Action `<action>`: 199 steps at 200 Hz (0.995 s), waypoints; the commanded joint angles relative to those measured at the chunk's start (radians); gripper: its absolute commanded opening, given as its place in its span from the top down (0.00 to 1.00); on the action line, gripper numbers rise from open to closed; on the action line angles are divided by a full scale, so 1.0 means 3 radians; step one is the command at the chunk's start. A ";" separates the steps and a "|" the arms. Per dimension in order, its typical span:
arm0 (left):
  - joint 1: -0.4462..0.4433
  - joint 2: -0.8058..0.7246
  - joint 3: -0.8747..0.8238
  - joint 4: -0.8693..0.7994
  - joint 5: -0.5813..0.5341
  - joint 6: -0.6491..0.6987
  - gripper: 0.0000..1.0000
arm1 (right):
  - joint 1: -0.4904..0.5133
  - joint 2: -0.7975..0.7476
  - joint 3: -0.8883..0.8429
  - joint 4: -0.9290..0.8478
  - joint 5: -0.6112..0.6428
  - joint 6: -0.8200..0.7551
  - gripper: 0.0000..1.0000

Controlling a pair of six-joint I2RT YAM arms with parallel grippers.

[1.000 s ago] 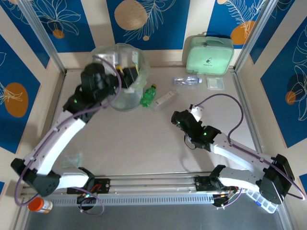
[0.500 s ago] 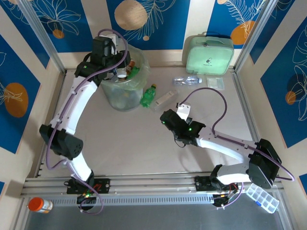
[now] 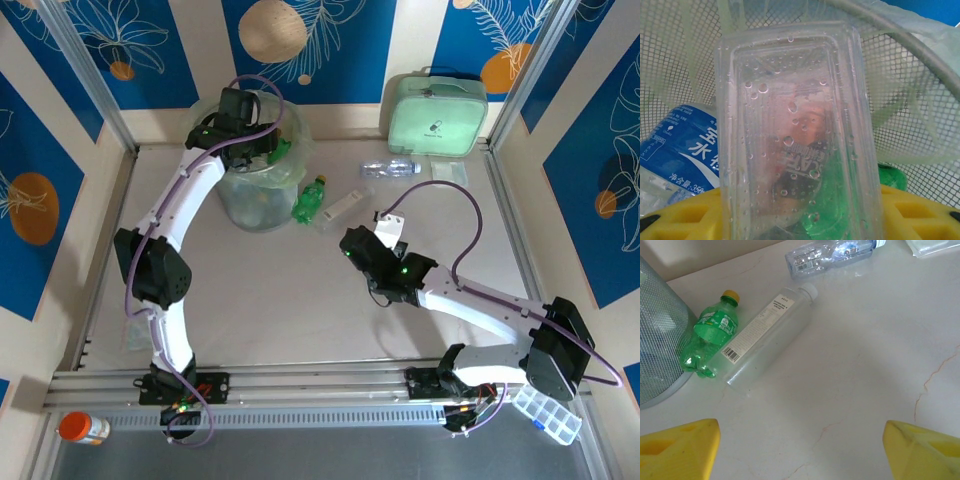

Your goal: Put the plastic bottles in the bin

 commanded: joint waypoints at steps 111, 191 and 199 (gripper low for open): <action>0.0057 -0.0174 0.0217 -0.0121 0.0267 0.0145 0.14 | -0.0031 0.0033 0.0071 -0.0062 0.0162 0.0011 0.15; -0.0077 -0.0983 -0.0218 -0.0231 0.0163 -0.0022 0.18 | -0.0085 -0.0066 0.0002 -0.0079 0.0189 0.0095 0.16; -0.0176 -0.1127 -0.0386 -0.0192 0.0075 -0.0019 0.18 | -0.0091 -0.0070 -0.0006 -0.0086 0.0198 0.0111 0.16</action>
